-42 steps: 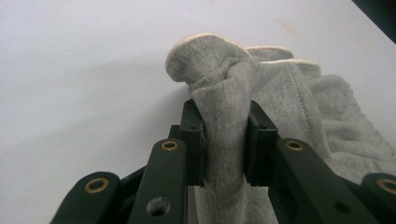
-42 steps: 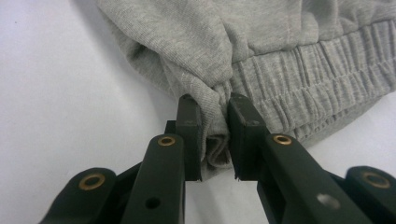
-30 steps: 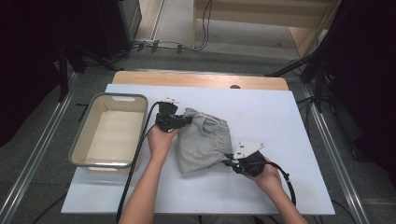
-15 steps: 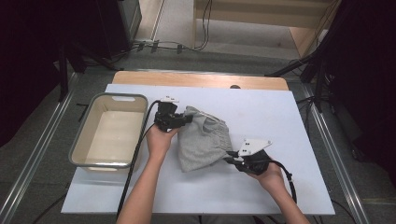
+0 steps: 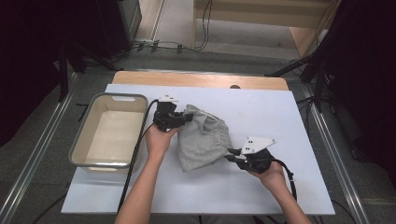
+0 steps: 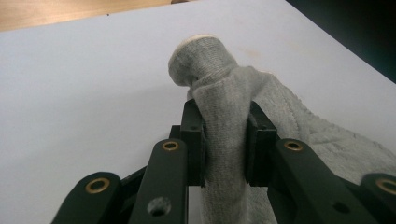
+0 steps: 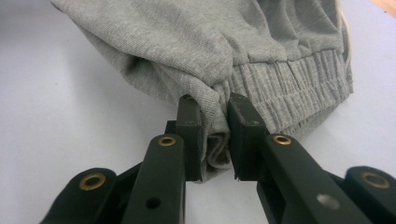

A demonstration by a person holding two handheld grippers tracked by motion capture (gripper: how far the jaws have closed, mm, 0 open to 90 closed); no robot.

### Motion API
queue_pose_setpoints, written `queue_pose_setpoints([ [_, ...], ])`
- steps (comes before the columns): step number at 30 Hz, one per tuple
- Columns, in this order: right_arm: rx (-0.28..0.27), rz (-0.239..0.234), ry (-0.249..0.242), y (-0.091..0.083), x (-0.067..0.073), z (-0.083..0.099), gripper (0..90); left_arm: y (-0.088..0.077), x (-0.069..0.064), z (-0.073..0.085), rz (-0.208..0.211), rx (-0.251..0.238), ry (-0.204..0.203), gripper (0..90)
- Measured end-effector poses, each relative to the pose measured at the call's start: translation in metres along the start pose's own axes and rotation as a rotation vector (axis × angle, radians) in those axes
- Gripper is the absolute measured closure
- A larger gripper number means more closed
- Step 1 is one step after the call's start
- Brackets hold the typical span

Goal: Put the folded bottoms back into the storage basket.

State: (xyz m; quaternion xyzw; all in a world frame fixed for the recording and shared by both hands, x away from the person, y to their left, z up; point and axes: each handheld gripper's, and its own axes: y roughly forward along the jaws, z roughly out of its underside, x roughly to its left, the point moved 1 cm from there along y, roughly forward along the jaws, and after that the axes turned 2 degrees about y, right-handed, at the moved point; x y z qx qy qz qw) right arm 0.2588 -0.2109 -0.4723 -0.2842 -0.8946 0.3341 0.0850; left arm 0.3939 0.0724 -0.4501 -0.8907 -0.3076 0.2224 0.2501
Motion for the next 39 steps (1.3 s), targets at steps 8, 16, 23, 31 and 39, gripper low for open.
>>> queue_pose_setpoints([
  [8, -0.022, -0.003, -0.016, -0.005, 0.004, -0.006, 74.2, -0.010, -0.005, -0.005, 0.002, -0.031, 0.020, 73.9],
  [16, -0.047, -0.003, -0.015, -0.011, 0.005, -0.009, 74.2, -0.018, -0.011, -0.011, 0.006, -0.056, 0.043, 73.9],
  [23, -0.081, -0.007, -0.029, -0.020, 0.009, -0.016, 74.2, -0.028, -0.015, -0.016, 0.013, -0.081, 0.059, 73.9],
  [31, -0.126, -0.005, -0.059, -0.028, 0.015, -0.025, 74.4, -0.038, -0.020, -0.023, 0.013, -0.099, 0.084, 73.9],
  [39, -0.150, -0.005, -0.066, -0.033, 0.016, -0.032, 74.4, -0.047, -0.023, -0.029, 0.009, -0.118, 0.095, 74.0],
])
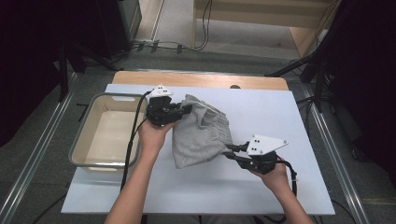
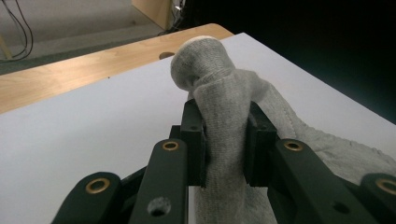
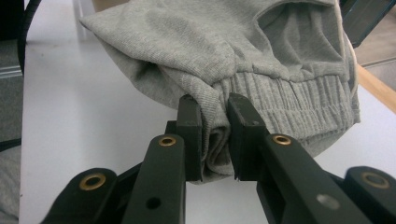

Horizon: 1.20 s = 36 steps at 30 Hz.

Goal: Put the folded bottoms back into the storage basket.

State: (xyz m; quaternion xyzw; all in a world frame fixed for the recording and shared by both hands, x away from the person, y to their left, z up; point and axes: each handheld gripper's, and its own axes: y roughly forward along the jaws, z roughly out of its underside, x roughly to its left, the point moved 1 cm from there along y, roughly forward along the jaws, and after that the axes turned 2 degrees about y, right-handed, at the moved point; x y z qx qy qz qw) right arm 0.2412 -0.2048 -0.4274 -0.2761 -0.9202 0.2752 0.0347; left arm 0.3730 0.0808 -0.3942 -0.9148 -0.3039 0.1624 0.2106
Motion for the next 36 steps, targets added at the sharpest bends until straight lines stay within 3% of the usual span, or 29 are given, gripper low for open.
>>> queue_pose_setpoints([
  [19, -0.024, -0.010, -0.018, -0.001, 0.003, -0.016, 74.4, -0.016, 0.002, -0.008, -0.014, -0.016, 0.020, 73.9],
  [36, -0.032, -0.027, -0.032, 0.009, 0.008, -0.027, 74.4, -0.028, 0.009, -0.007, -0.037, -0.019, 0.020, 73.9],
])
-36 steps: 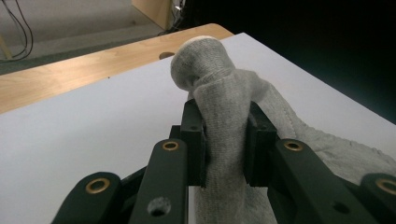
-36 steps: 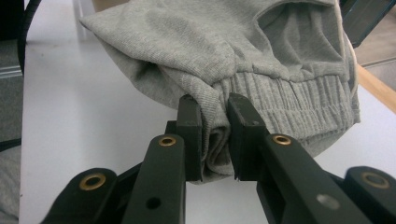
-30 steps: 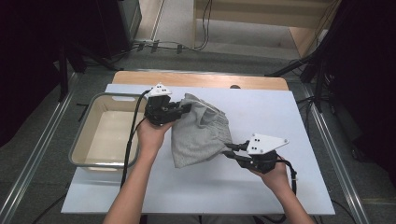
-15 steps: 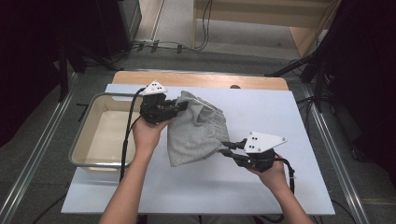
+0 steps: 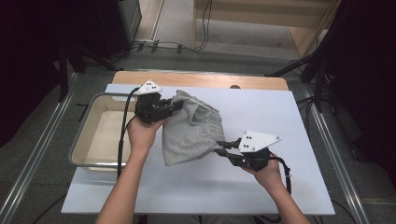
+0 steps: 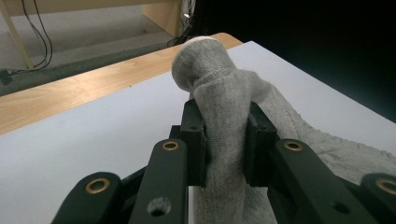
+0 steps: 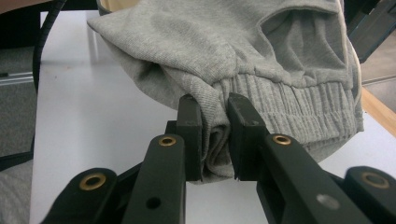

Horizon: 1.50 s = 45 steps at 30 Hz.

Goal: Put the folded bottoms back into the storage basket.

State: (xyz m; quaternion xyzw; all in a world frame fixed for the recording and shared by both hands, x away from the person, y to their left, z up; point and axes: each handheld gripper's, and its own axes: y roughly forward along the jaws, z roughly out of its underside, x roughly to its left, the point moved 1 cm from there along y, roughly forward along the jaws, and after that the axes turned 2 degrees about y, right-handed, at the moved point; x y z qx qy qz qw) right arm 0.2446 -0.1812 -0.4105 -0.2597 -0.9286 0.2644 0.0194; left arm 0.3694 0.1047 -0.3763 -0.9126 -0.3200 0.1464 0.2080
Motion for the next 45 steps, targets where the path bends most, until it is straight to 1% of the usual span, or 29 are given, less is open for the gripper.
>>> queue_pose_setpoints([
  [9, -0.003, -0.009, -0.007, 0.007, 0.003, -0.006, 74.4, -0.009, 0.006, 0.001, -0.013, -0.002, -0.006, 73.9],
  [22, -0.003, -0.024, -0.016, 0.016, 0.006, -0.014, 74.4, -0.017, 0.013, 0.002, -0.024, -0.006, -0.013, 73.9],
  [34, -0.002, -0.036, -0.018, 0.024, 0.009, -0.018, 74.4, -0.024, 0.019, 0.004, -0.036, -0.002, -0.011, 73.9],
  [45, -0.004, -0.049, -0.023, 0.031, 0.010, -0.022, 74.4, -0.029, 0.025, 0.006, -0.047, 0.010, -0.013, 73.9],
])
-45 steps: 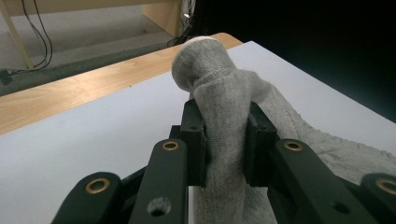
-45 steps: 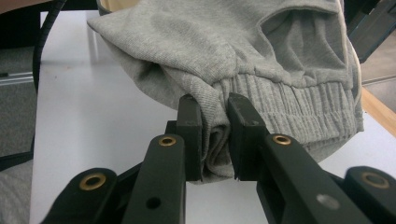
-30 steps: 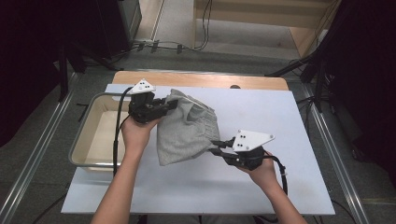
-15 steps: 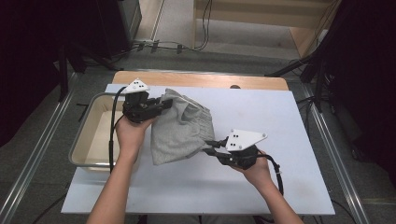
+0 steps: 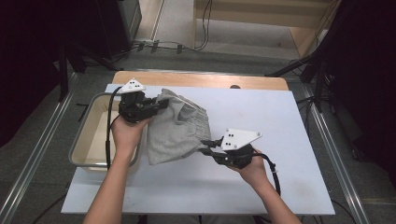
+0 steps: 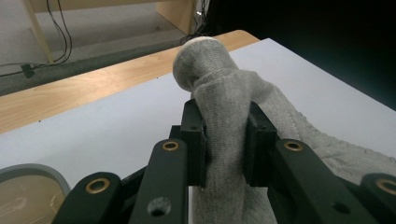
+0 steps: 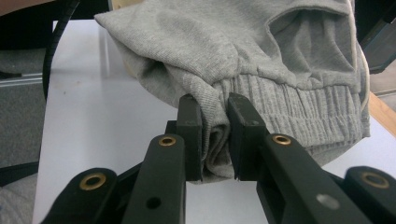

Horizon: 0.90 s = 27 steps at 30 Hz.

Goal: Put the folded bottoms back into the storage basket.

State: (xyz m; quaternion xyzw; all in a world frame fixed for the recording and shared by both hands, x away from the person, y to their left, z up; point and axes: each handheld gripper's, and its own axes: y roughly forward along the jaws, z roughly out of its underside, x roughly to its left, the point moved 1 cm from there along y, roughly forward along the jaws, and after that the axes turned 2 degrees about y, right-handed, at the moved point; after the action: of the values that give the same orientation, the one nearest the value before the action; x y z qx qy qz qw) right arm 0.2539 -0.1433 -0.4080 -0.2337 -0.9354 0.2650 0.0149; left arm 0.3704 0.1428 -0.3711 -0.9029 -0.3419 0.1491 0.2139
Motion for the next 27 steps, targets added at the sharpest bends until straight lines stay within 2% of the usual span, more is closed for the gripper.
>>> queue_pose_setpoints([
  [27, 0.009, -0.028, -0.009, 0.021, 0.004, -0.014, 74.4, -0.016, 0.017, 0.004, -0.026, 0.007, -0.006, 73.9],
])
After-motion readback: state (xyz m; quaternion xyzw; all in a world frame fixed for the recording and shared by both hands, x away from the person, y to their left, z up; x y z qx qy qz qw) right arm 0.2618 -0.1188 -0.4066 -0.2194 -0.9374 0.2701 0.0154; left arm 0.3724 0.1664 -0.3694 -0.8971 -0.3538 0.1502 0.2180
